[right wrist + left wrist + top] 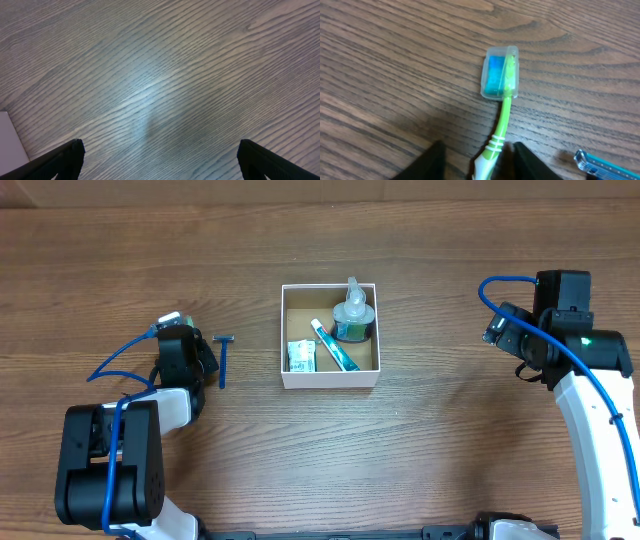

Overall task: Pack container
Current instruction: 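Move left gripper back down toward the blue razor and toothbrush, then close left gripper on the green toothbrush handle and lift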

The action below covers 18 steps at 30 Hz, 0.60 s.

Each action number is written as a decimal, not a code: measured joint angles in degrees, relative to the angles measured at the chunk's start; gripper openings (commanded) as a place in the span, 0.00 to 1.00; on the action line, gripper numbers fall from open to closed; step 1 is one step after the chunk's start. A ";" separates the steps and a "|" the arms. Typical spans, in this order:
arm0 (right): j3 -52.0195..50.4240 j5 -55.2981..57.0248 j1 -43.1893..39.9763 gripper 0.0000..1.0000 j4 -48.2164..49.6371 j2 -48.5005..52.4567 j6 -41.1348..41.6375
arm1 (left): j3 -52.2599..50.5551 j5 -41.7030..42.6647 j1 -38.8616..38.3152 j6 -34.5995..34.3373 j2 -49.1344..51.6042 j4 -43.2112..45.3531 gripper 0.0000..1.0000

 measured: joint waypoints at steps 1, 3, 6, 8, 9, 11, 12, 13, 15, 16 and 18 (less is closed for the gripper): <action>0.00 0.00 0.00 1.00 0.00 0.00 0.02 | 0.00 0.07 0.00 -0.04 0.00 0.00 0.38; 0.00 -0.02 0.00 1.00 0.00 0.00 0.02 | 0.02 0.09 0.00 -0.04 0.00 -0.17 0.37; 0.00 0.00 0.00 1.00 0.02 0.00 0.02 | 0.22 0.07 0.00 -0.04 0.00 -0.81 0.42; 0.00 0.00 0.00 1.00 0.04 0.00 0.02 | 0.55 0.09 0.00 -0.15 0.00 -1.79 0.52; 0.00 -0.02 0.00 1.00 0.04 0.00 0.00 | 0.90 0.26 0.00 -0.68 -0.02 -2.47 0.50; 0.00 -0.02 0.00 1.00 0.02 0.00 0.02 | 1.62 0.33 -0.07 -2.82 -0.13 -3.98 0.41; 0.00 0.02 0.00 1.00 0.04 0.00 0.02 | 1.95 0.22 -0.07 -3.82 -0.22 -4.92 0.38; 0.00 -0.02 0.00 1.00 0.02 0.00 0.00 | 2.01 0.22 -0.04 -4.48 -0.31 -5.29 0.31; 0.00 0.00 0.00 1.00 0.02 0.00 0.00 | 2.19 -0.24 0.04 -6.03 -0.57 -6.51 0.22; 0.00 0.00 0.00 1.00 0.00 0.00 0.02 | 2.21 -0.22 0.07 -6.32 -0.61 -6.64 0.20; 0.00 0.00 0.00 1.00 0.02 0.00 0.00 | 2.19 -0.37 0.07 -7.23 -0.66 -6.82 0.09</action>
